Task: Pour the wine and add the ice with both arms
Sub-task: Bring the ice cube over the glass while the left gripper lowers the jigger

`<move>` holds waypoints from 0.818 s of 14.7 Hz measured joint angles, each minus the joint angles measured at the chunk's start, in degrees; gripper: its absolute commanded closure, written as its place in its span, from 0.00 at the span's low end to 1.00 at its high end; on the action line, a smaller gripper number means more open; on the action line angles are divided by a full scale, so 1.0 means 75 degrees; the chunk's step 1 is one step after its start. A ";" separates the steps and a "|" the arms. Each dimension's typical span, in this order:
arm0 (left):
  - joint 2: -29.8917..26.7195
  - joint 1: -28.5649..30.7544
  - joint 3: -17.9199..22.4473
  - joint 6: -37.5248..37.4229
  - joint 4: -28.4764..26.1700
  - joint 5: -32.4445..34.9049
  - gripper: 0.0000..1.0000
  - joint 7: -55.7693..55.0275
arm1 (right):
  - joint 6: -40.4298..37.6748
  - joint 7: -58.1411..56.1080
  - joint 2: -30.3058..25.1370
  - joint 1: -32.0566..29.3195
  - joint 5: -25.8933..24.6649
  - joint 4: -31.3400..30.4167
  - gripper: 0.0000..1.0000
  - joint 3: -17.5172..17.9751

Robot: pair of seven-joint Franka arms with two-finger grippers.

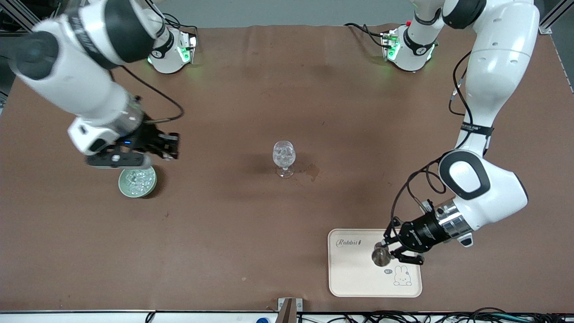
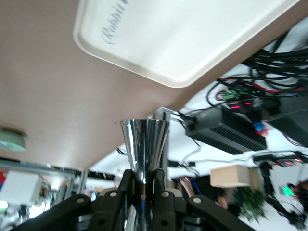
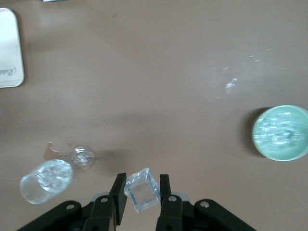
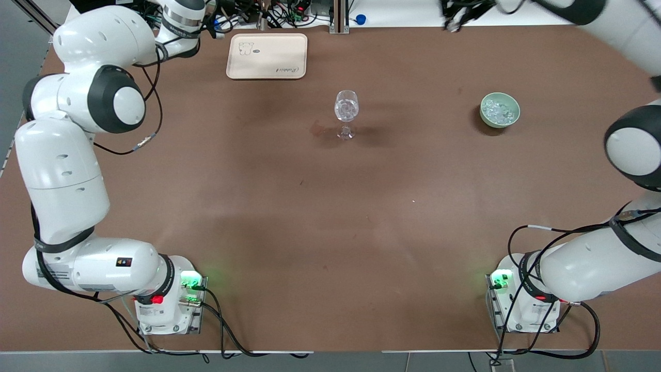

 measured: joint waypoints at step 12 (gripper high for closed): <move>0.1233 0.0585 0.0000 0.0044 0.0169 -0.2431 0.99 0.2048 | 0.0768 0.3004 0.2625 0.2632 -0.0556 0.1533 0.96 -0.0047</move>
